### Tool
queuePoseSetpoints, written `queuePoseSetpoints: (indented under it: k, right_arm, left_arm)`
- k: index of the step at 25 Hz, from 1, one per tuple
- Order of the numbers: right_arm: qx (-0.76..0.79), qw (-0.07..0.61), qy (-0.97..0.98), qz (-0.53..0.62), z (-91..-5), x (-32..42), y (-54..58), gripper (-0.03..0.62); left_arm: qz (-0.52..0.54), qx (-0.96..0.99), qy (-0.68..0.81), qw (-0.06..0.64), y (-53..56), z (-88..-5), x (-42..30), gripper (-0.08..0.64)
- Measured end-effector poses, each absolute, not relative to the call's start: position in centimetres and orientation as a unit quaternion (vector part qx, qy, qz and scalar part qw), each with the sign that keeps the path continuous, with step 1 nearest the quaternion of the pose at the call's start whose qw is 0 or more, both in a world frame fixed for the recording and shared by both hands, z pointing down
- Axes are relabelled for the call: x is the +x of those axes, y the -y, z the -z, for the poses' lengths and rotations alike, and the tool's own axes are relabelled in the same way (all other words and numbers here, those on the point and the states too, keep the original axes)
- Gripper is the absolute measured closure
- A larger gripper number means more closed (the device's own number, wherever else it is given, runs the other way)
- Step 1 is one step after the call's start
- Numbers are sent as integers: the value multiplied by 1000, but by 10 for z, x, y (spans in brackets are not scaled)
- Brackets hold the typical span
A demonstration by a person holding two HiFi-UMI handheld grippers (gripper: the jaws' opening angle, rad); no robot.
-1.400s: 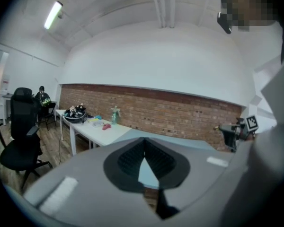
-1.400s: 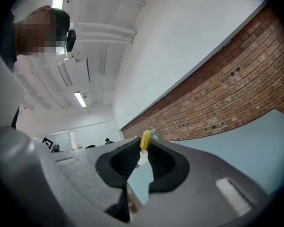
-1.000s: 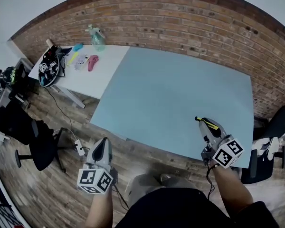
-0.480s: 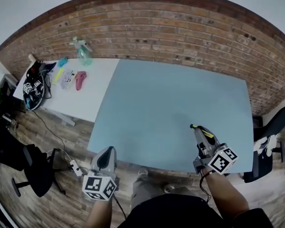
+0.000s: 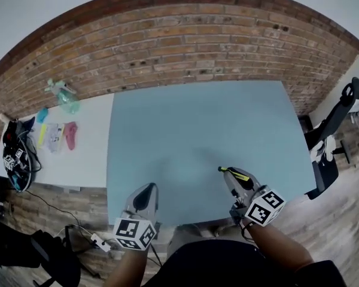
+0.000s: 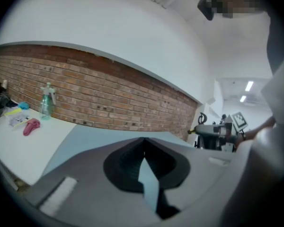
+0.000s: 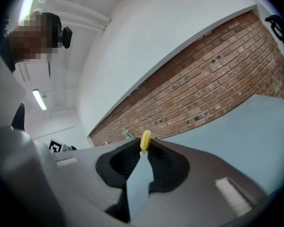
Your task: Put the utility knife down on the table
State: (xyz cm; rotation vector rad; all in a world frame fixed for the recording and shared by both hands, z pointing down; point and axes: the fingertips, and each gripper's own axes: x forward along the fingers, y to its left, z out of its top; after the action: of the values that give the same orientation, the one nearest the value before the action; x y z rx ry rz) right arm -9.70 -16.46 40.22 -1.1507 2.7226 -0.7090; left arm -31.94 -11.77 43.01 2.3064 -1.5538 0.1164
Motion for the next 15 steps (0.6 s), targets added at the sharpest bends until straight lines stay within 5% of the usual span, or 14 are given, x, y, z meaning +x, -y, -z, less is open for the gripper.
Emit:
queuePoseSetpoints:
  k: [15]
  right_arm:
    - [-449,40,-871,197,-399,-34,182,541]
  left_arm:
    - [-80,878,456,119,191,-414,-241,557]
